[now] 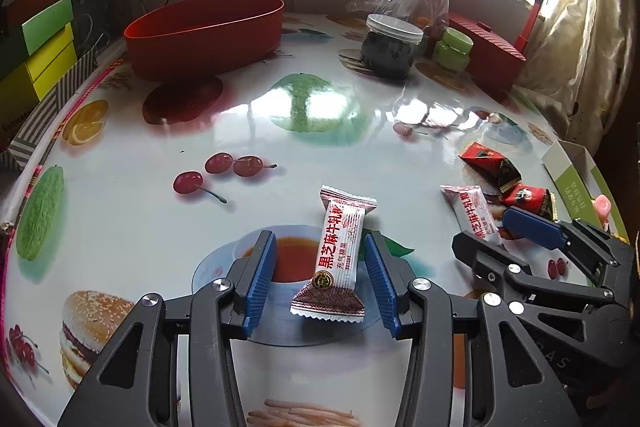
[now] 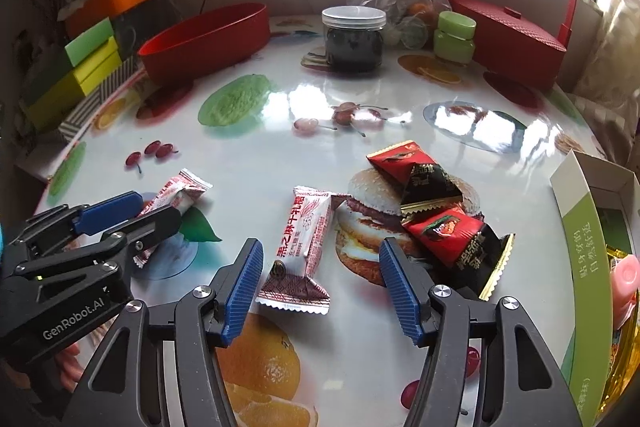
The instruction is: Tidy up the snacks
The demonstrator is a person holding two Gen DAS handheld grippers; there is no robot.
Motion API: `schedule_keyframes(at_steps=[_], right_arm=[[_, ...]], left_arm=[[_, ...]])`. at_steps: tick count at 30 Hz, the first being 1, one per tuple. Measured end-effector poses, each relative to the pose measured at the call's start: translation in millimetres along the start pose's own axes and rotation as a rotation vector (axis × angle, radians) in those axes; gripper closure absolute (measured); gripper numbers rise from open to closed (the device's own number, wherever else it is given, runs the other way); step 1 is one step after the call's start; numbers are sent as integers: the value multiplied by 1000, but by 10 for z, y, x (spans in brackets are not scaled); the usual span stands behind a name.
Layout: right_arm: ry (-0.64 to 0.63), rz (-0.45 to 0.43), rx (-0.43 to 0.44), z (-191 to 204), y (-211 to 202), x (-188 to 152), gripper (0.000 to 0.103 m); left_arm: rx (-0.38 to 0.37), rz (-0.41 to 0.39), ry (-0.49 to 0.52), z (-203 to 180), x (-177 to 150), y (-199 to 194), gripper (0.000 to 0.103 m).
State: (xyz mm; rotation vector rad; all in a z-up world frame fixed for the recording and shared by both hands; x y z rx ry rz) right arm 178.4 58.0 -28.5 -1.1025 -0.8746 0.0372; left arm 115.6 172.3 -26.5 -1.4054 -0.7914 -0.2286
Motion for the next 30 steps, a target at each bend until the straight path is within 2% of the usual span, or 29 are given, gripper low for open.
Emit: schedule_keyframes(at_steps=[13, 20, 21, 23, 27, 30], right_arm=[[18, 0, -62, -71, -8, -6, 42], [42, -11, -79, -125, -39, -17, 54], [43, -12, -81, -128, -41, -17, 57], [44, -14, -82, -130, -44, -14, 61], [46, -19, -73, -128, -51, -13, 70], [46, -21, -68, -129, -57, -13, 72]], left_arm=[[13, -5, 4, -8, -11, 2, 56], [18, -8, 4, -11, -12, -3, 56], [18, -8, 3, -9, -14, -4, 57], [16, -10, -2, -1, -15, -7, 66], [13, -10, -4, 5, -13, -6, 69], [11, -10, -5, 4, -13, -7, 78]])
Point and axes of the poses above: each gripper's, at about its wrist camera, not at the fingertips, and y roughly the way its jaws point, z to its left, x to its top, the point moved 4 cm from there along y, roughly the way its jaws point, and after that the axes turned 6 degrees about x, right-handed, at the moved point
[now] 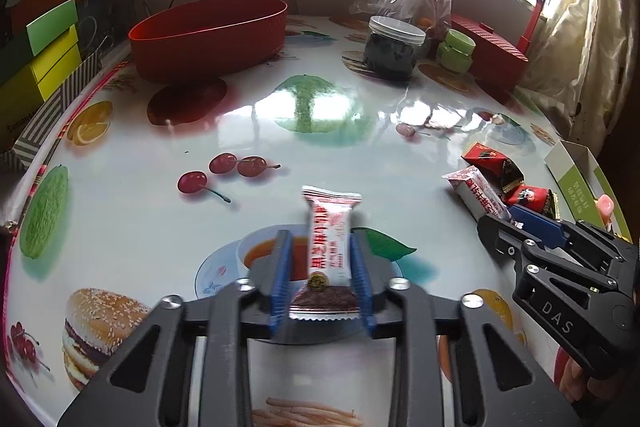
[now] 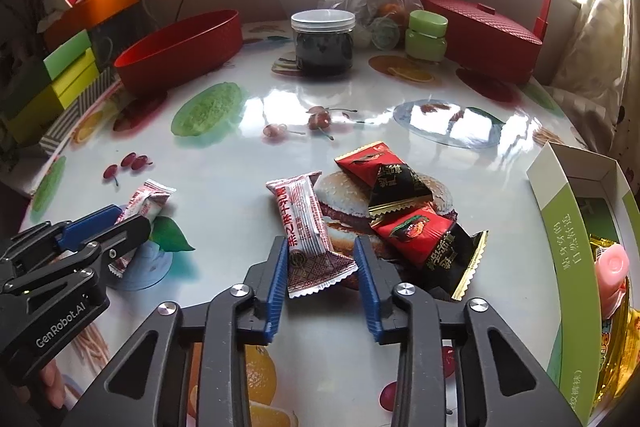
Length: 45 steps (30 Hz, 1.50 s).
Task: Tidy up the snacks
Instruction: 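Grasp the second white-and-red packet with the right gripper while the left gripper holds its packet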
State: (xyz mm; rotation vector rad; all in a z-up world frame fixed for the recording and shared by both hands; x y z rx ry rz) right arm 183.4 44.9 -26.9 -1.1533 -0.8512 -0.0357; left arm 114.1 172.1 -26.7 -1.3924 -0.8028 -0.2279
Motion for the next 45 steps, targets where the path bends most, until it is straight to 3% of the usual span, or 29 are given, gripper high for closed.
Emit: schedule_keyframes(at_steps=[30, 45], right_arm=[[-2, -25, 23, 22, -199, -87, 74], [1, -99, 27, 0, -670, -172, 74]], left_arm=[[-5, -26, 3, -91, -43, -203, 82], [-18, -105, 38, -307, -26, -580, 82]])
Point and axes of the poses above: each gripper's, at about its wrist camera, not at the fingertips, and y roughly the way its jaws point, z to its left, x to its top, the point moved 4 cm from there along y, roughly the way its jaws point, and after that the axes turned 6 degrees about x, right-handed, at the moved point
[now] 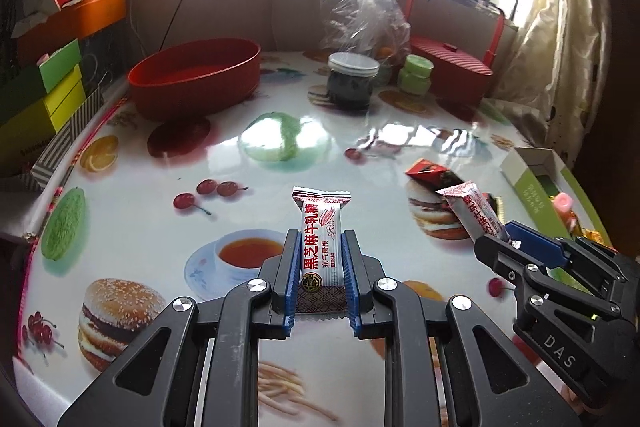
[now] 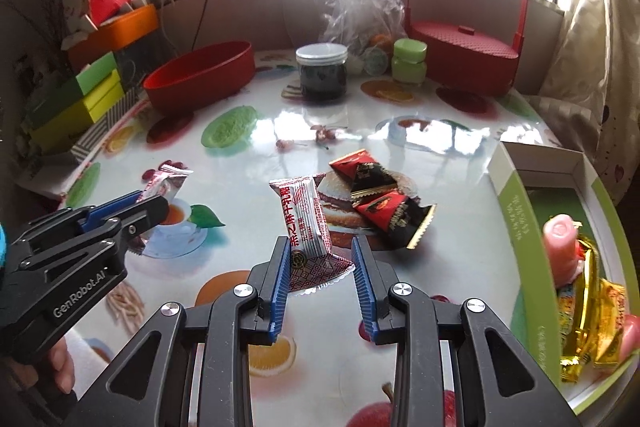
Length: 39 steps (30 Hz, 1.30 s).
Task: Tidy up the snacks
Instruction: 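Grasp the second white-and-red packet with the right gripper while the left gripper holds its packet, then carry both white-and-red packets over the green box with both grippers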
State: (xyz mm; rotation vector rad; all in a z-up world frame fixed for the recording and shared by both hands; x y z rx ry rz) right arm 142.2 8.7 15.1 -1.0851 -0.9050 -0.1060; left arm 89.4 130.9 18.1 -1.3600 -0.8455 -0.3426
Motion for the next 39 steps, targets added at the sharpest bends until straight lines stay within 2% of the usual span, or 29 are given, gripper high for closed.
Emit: schedule_keyframes(at_steps=[23, 39], right_arm=[[65, -84, -37, -349, -625, -140, 74], [138, -111, -110, -756, -923, -256, 74]], left_arm=[[-58, -67, 90, -553, 76, -329, 82], [-169, -57, 157, -1124, 128, -359, 82]])
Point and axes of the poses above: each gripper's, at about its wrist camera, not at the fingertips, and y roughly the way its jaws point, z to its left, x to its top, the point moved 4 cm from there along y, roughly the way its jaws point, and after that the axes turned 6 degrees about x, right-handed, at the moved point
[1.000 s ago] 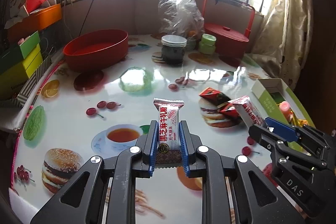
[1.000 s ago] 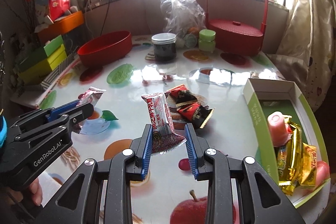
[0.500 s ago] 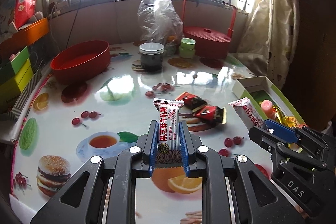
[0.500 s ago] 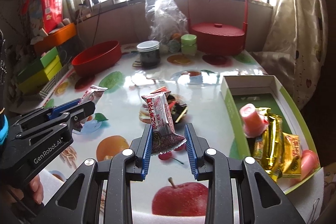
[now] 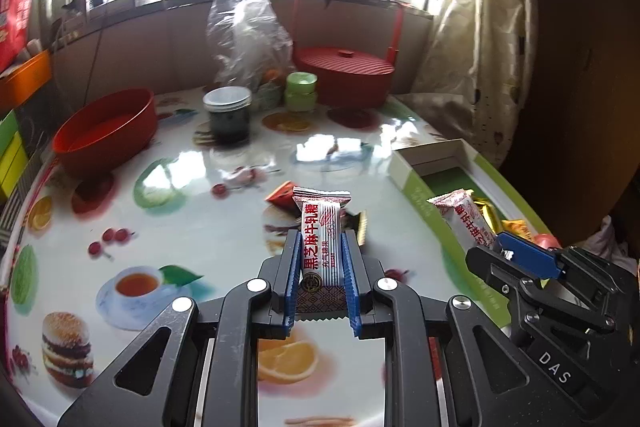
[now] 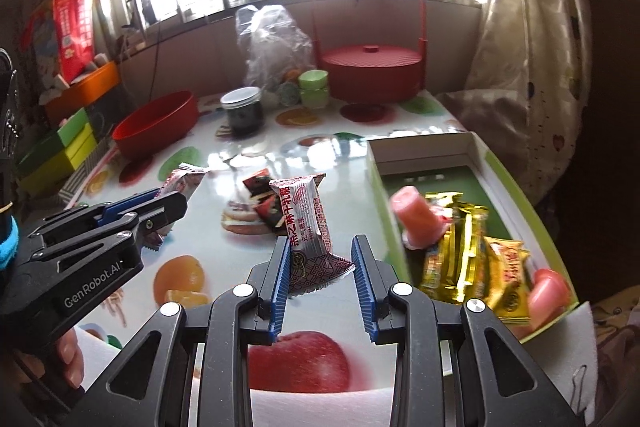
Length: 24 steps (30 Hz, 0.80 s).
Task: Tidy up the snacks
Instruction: 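Carry both white-and-red packets over the green box with both grippers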
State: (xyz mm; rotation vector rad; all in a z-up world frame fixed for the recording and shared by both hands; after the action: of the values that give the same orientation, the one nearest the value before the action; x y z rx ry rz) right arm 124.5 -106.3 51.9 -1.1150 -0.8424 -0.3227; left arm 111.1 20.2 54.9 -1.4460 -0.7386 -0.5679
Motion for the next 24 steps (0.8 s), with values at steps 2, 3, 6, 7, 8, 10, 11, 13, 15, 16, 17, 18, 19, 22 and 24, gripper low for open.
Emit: schedule_keyframes(at_steps=[2, 3, 6, 7, 8, 10, 11, 13, 15, 16, 17, 18, 19, 22, 24], right_arm=[[10, -8, -11, -73, -52, 0, 74], [13, -10, -17, -103, -70, -1, 74], [32, -19, -36, -219, -128, 2, 74], [39, -22, -42, -262, -146, 3, 74], [44, -24, -48, -299, -159, 4, 74], [56, -25, -63, -387, -188, -5, 74], [61, -25, -71, -428, -208, -13, 74], [70, -24, -85, -506, -236, -24, 74], [77, -24, -98, -572, -257, -33, 74], [81, -24, -105, -609, -266, -36, 74], [86, -23, -111, -644, -275, -40, 74], [92, -24, -117, -682, -284, -45, 74], [98, -22, -124, -729, -289, -52, 74], [111, -21, -141, -826, -302, -57, 74], [121, -21, -153, -901, -314, -64, 74]], left_arm=[[-19, 0, 9, -82, 30, 8, 82], [-26, 1, 13, -130, 46, 17, 82], [-47, 3, 24, -238, 81, 42, 82], [-58, 6, 26, -285, 96, 58, 82], [-65, 9, 27, -311, 106, 70, 82], [-72, 13, 34, -377, 126, 102, 82], [-78, 15, 35, -396, 135, 113, 82], [-89, 20, 38, -446, 159, 139, 82], [-117, 26, 36, -507, 187, 162, 82], [-131, 30, 34, -535, 199, 177, 82], [-132, 33, 35, -557, 207, 188, 82], [-135, 31, 41, -597, 225, 198, 82], [-140, 30, 44, -628, 240, 210, 82], [-163, 39, 42, -709, 277, 260, 82], [-167, 42, 51, -775, 303, 304, 82]])
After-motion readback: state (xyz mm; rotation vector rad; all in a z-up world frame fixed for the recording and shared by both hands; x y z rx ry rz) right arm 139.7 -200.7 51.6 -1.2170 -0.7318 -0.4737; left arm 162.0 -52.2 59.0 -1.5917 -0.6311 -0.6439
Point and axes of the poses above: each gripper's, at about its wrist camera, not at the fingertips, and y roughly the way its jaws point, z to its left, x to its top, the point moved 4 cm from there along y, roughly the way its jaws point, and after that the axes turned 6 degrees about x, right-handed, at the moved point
